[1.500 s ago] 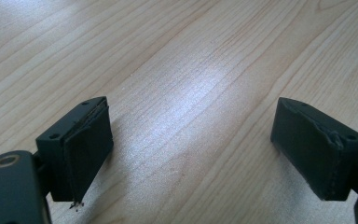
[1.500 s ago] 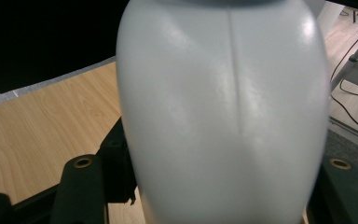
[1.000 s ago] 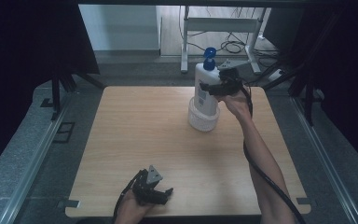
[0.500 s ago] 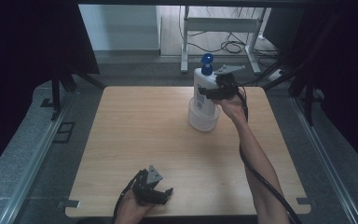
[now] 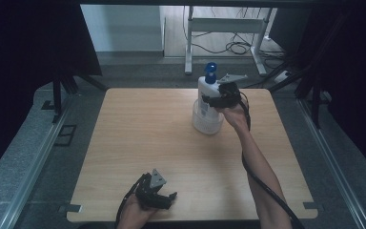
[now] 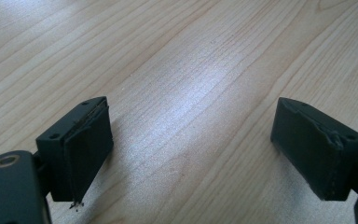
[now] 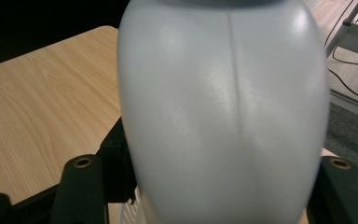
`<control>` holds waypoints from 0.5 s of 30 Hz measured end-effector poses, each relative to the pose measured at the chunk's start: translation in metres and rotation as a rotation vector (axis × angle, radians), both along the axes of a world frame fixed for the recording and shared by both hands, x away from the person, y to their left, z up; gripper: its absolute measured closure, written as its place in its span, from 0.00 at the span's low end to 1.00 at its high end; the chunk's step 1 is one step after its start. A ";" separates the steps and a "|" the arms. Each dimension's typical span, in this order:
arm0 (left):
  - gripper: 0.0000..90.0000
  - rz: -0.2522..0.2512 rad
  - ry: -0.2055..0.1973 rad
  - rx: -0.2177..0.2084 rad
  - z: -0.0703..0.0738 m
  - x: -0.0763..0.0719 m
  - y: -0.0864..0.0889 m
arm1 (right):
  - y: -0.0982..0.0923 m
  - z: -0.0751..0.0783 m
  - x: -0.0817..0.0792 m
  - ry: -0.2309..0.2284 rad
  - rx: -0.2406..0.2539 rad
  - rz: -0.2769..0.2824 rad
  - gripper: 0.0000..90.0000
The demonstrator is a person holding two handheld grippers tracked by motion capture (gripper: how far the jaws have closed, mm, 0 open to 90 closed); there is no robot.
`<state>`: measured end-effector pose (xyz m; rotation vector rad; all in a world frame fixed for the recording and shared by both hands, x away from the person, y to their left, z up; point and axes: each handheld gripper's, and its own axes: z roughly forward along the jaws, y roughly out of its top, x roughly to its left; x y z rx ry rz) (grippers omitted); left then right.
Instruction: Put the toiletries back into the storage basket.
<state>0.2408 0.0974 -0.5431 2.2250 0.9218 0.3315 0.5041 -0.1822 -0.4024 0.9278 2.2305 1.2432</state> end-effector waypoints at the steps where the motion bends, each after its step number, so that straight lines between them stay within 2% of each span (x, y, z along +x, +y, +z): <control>1: 0.13 0.000 0.000 0.000 0.000 0.000 0.000 | 0.000 -0.003 0.000 0.001 -0.001 -0.003 0.42; 15: 0.13 0.001 0.002 0.001 0.000 0.000 0.000 | 0.007 -0.027 -0.002 0.018 -0.011 0.006 0.41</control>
